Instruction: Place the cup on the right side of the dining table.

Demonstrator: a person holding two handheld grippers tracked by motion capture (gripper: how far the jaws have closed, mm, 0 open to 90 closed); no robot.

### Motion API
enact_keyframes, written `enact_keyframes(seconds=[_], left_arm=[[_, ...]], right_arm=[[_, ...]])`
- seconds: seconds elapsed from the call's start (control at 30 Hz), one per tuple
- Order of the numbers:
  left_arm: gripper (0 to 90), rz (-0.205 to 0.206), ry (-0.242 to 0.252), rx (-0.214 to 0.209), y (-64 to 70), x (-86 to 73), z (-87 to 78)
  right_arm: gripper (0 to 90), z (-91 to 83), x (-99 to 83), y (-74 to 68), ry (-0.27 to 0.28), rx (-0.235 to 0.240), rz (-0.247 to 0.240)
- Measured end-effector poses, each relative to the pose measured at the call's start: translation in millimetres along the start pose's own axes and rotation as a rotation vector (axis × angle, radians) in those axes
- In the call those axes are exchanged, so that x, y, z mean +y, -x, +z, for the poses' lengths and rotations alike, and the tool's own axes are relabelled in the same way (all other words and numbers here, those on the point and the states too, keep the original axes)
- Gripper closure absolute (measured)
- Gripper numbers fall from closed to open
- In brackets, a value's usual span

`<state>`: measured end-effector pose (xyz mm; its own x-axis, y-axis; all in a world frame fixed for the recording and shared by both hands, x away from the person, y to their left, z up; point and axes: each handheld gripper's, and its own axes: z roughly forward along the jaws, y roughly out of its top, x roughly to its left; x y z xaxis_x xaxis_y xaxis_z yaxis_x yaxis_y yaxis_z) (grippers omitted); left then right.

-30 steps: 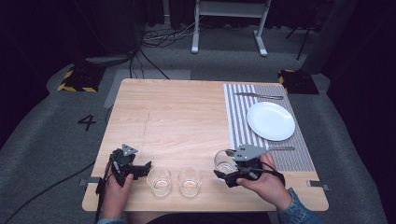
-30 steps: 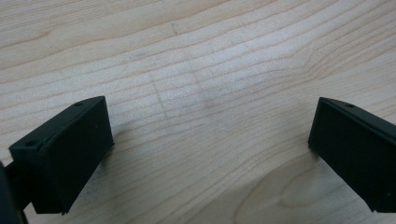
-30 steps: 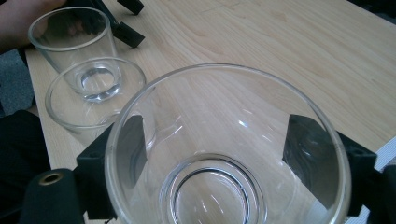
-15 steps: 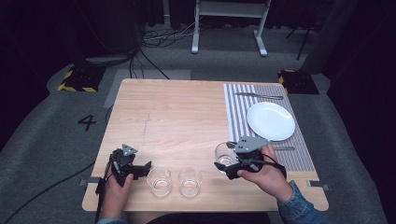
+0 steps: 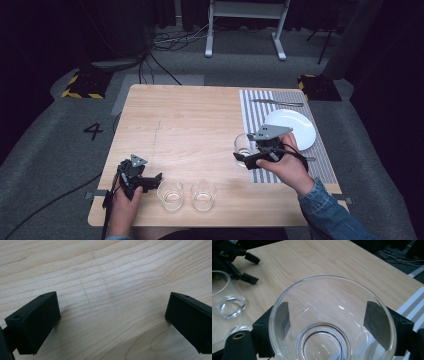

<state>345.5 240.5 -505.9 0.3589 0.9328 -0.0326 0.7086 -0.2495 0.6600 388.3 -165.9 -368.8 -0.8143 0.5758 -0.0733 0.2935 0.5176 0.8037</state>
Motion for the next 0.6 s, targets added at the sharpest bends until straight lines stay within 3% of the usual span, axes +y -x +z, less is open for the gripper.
enact_keyframes(seconds=[0.3, 0.6], left_arm=[[0.0, 0.001, 0.000, 0.000, 0.0, -0.1, 0.0], [0.0, 0.001, 0.000, 0.000, 0.0, -0.1, 0.0]], right_arm=[[18.7, 7.2, 19.6, 30.9, 0.009, -0.041, 0.041], [18.7, 18.3, 37.1, 68.7, 0.009, -0.113, 0.106]])
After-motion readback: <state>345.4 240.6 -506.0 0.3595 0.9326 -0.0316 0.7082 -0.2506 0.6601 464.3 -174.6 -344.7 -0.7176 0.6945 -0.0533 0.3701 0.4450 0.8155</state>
